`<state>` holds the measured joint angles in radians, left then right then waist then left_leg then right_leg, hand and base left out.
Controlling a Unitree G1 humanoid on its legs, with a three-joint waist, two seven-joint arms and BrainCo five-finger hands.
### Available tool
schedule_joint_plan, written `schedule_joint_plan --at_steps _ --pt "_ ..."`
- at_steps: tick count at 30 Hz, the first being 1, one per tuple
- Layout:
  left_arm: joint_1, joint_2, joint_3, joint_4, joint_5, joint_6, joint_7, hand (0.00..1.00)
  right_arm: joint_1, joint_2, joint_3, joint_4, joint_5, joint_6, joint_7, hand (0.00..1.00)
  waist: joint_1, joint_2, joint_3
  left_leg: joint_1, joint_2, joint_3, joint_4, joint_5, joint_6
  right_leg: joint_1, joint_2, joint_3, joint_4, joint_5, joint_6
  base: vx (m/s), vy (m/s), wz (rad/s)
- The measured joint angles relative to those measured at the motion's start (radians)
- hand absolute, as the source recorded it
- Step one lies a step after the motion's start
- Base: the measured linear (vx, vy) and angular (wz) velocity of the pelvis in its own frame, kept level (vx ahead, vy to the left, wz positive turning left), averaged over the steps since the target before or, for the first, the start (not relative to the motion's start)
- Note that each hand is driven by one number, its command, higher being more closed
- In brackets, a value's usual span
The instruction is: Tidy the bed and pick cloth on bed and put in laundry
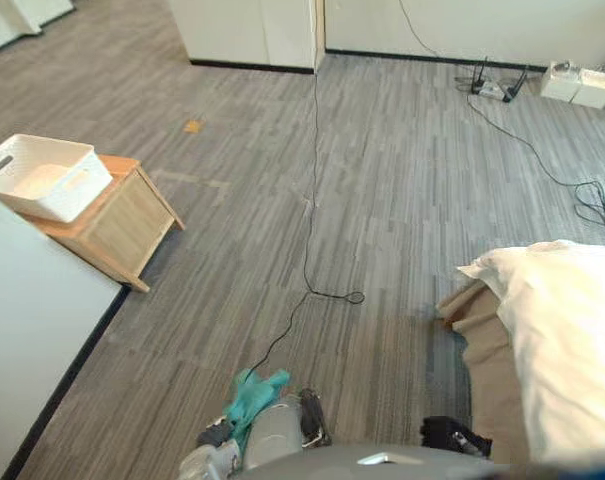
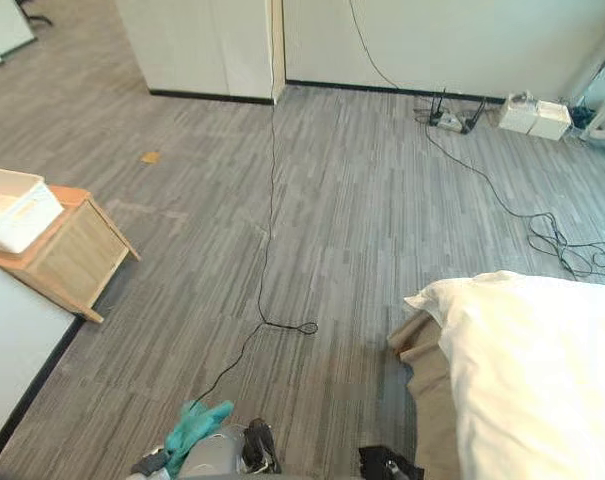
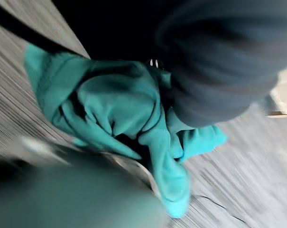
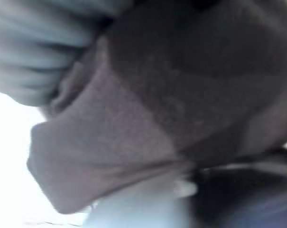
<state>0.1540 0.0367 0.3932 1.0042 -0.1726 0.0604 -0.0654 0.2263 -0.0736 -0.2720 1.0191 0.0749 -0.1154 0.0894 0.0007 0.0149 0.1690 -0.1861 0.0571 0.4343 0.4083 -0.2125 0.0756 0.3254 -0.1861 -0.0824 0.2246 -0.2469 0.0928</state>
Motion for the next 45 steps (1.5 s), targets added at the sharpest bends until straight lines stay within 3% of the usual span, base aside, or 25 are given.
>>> schedule_joint_plan --at_steps 2,5,9,13,15,17,18,19,20,23,24,25,27,29,32,34,35,36,37,38,40,41,42,43,45 --pt "0.009 0.005 -0.021 0.023 0.013 0.022 0.000 1.00 -0.004 -0.002 -0.022 0.002 -0.002 0.005 -0.006 1.00 -0.002 0.009 -0.016 0.064 -0.043 -0.003 -0.047 -0.019 0.023 -0.017 0.003 0.001 0.160 0.040 0.013 0.41 0.213 0.14" --pt "0.024 0.039 -0.101 0.043 0.047 0.015 0.002 1.00 -0.033 -0.002 -0.048 0.032 0.001 0.014 -0.009 1.00 -0.010 -0.007 -0.026 0.199 -0.130 -0.023 -0.147 -0.035 0.029 -0.159 -0.036 -0.001 0.631 0.172 0.071 0.33 0.151 0.19" --pt "0.005 0.041 -0.188 0.042 0.087 0.001 0.011 1.00 -0.036 -0.003 -0.070 0.016 0.016 0.013 -0.006 1.00 -0.048 0.025 -0.027 0.351 -0.165 -0.109 -0.323 -0.020 0.004 -0.484 -0.003 -0.088 0.914 0.088 -0.017 0.32 0.103 0.42" --pt "-0.080 0.050 -0.217 0.036 0.074 0.000 0.007 1.00 0.006 0.031 -0.081 0.010 0.063 0.034 0.004 1.00 -0.075 0.004 0.009 0.463 -0.148 -0.236 -0.353 -0.041 -0.014 -0.638 0.007 -0.157 0.607 0.010 -0.030 0.39 -0.034 1.17" --pt "-0.100 0.034 -0.233 0.010 0.074 -0.007 0.007 1.00 0.014 0.036 -0.079 0.011 0.093 0.055 0.008 1.00 -0.066 -0.003 0.005 0.505 -0.119 -0.282 -0.342 -0.080 -0.027 -0.641 0.017 -0.211 0.278 0.085 -0.047 0.59 -0.164 0.73" --pt "-0.099 0.010 -0.233 -0.009 0.076 -0.014 0.007 1.00 -0.004 0.050 -0.066 0.008 0.097 0.068 0.024 1.00 -0.056 -0.024 0.005 0.559 -0.090 -0.297 -0.330 -0.139 -0.078 -0.652 0.040 -0.221 -0.012 0.195 -0.049 0.64 -0.200 0.35" --pt "-0.093 0.009 -0.233 -0.006 0.077 -0.014 0.008 1.00 -0.005 0.050 -0.065 0.007 0.097 0.069 0.025 1.00 -0.059 -0.026 0.004 0.577 -0.078 -0.302 -0.327 -0.154 -0.098 -0.655 0.043 -0.221 -0.011 0.221 -0.064 0.70 -0.228 0.33" --pt "-0.091 0.006 -0.232 0.002 0.079 -0.008 0.013 1.00 0.000 0.047 -0.066 -0.003 0.098 0.074 0.023 1.00 -0.066 -0.019 -0.001 0.599 -0.039 -0.310 -0.289 -0.164 -0.119 -0.655 0.051 -0.228 0.059 0.329 -0.132 0.73 -0.271 0.28" --pt "-0.090 0.000 -0.233 0.006 0.080 -0.003 0.023 1.00 -0.004 0.041 -0.073 -0.002 0.099 0.075 0.021 1.00 -0.066 -0.011 -0.001 0.599 -0.015 -0.318 -0.251 -0.156 -0.133 -0.663 0.064 -0.233 0.118 0.301 -0.153 0.73 -0.289 0.20" --pt "-0.087 -0.027 -0.225 0.014 0.082 0.020 0.040 1.00 -0.037 0.017 -0.093 -0.002 0.101 0.076 0.003 1.00 -0.064 0.044 0.005 0.528 0.049 -0.356 0.001 -0.047 -0.162 -0.611 0.126 -0.251 0.163 0.201 -0.184 0.81 -0.341 -0.20" --pt "-0.086 -0.030 -0.202 0.016 0.075 0.026 0.047 1.00 -0.039 0.014 -0.092 -0.002 0.098 0.076 -0.003 1.00 -0.068 0.052 0.006 0.447 0.064 -0.381 0.208 0.093 -0.174 -0.547 0.143 -0.251 0.138 0.158 -0.181 0.54 -0.177 -0.01" --pt "-0.083 -0.032 -0.189 0.017 0.074 0.025 0.052 1.00 -0.040 0.012 -0.090 -0.002 0.096 0.076 -0.006 1.00 -0.066 0.056 0.009 0.399 0.082 -0.393 0.327 0.137 -0.196 -0.507 0.154 -0.248 0.116 0.140 -0.182 0.64 -0.190 0.10" --pt "-0.073 -0.025 -0.142 -0.038 0.073 -0.007 0.067 1.00 -0.053 0.002 -0.065 0.001 0.045 0.081 -0.015 1.00 -0.045 0.044 0.035 0.204 0.172 -0.358 0.726 0.093 -0.159 -0.319 0.191 -0.250 0.033 0.079 -0.190 0.60 -0.168 0.10" --pt "-0.063 -0.007 -0.138 -0.072 0.074 -0.014 0.067 1.00 -0.063 -0.009 -0.033 0.003 0.012 0.097 -0.011 1.00 -0.026 0.033 0.036 0.064 0.167 -0.354 0.790 0.062 -0.146 -0.197 0.190 -0.265 -0.034 0.046 -0.173 0.60 -0.190 0.05" --pt "-0.058 -0.008 -0.141 -0.101 0.062 -0.041 0.039 1.00 -0.120 -0.026 -0.024 0.013 -0.041 0.108 0.047 1.00 0.022 0.028 0.036 -0.081 0.109 -0.241 0.481 0.013 -0.127 -0.076 0.173 -0.281 -0.125 0.040 -0.117 0.47 -0.073 0.01" --pt "-0.057 -0.007 -0.151 -0.099 0.062 -0.044 0.028 1.00 -0.159 -0.030 -0.013 0.026 -0.079 0.097 0.075 1.00 0.026 0.020 0.035 -0.061 0.024 -0.134 0.065 0.056 -0.110 -0.030 0.147 -0.302 -0.163 0.020 -0.084 0.55 0.028 0.13" --pt "-0.057 -0.010 -0.157 -0.096 0.062 -0.043 0.027 1.00 -0.185 -0.028 -0.013 0.028 -0.107 0.077 0.088 1.00 0.026 0.026 0.034 -0.043 -0.019 -0.054 -0.173 0.131 -0.098 0.013 0.149 -0.311 -0.197 0.010 -0.062 0.59 0.054 0.19" --pt "-0.060 -0.010 -0.155 -0.094 0.060 -0.043 0.026 1.00 -0.190 -0.016 -0.012 0.040 -0.121 0.062 0.090 1.00 0.045 0.020 0.032 -0.035 -0.047 -0.029 -0.236 0.238 0.004 0.053 0.145 -0.317 -0.217 -0.004 -0.038 0.75 0.084 0.22" --pt "-0.064 -0.009 -0.156 -0.093 0.061 -0.043 0.026 1.00 -0.193 -0.013 -0.012 0.041 -0.124 0.057 0.090 1.00 0.052 0.010 0.028 -0.029 -0.061 -0.014 -0.241 0.269 0.050 0.067 0.135 -0.320 -0.221 -0.006 -0.026 0.66 0.098 0.45" --pt "-0.074 -0.007 -0.160 -0.085 0.063 -0.044 0.027 1.00 -0.194 -0.001 -0.011 0.050 -0.146 0.043 0.088 1.00 0.054 -0.013 0.017 -0.020 -0.104 -0.015 -0.253 0.253 0.096 0.078 0.105 -0.337 -0.224 0.012 0.005 0.79 0.125 0.64" --pt "-0.093 -0.011 -0.157 -0.066 0.059 -0.042 0.028 1.00 -0.203 0.002 0.009 0.068 -0.181 0.041 0.082 1.00 0.051 -0.015 0.014 -0.024 -0.108 -0.035 -0.177 0.206 0.148 0.098 0.102 -0.341 -0.218 0.114 0.034 0.65 0.107 0.70" --pt "-0.096 -0.010 -0.145 -0.071 0.044 -0.042 0.028 1.00 -0.217 0.019 0.005 0.068 -0.187 0.050 0.074 1.00 0.061 -0.002 0.024 -0.084 -0.053 0.006 0.034 0.131 0.181 0.107 0.127 -0.340 -0.158 0.203 0.039 0.56 0.139 0.73" --pt "-0.099 0.000 -0.147 -0.070 0.045 -0.039 0.030 1.00 -0.204 0.032 0.001 0.070 -0.185 0.059 0.067 1.00 0.066 -0.022 0.013 -0.069 -0.083 -0.002 0.015 0.109 0.124 0.099 0.104 -0.346 -0.051 0.215 0.052 0.52 0.208 0.86" --pt "-0.079 0.002 -0.172 -0.059 0.066 -0.022 0.033 1.00 -0.174 0.020 -0.013 0.068 -0.173 0.076 0.059 1.00 0.068 0.007 -0.004 0.047 -0.102 -0.040 -0.142 0.082 0.134 0.055 0.079 -0.349 0.235 0.266 0.074 0.37 0.208 0.93" --pt "-0.090 0.041 -0.180 -0.032 0.077 -0.019 0.040 1.00 -0.183 0.030 -0.017 0.077 -0.164 0.097 0.045 1.00 0.060 -0.058 -0.006 0.119 -0.179 -0.079 -0.183 0.050 0.107 -0.004 -0.007 -0.320 0.476 0.289 0.064 0.37 0.059 0.93"
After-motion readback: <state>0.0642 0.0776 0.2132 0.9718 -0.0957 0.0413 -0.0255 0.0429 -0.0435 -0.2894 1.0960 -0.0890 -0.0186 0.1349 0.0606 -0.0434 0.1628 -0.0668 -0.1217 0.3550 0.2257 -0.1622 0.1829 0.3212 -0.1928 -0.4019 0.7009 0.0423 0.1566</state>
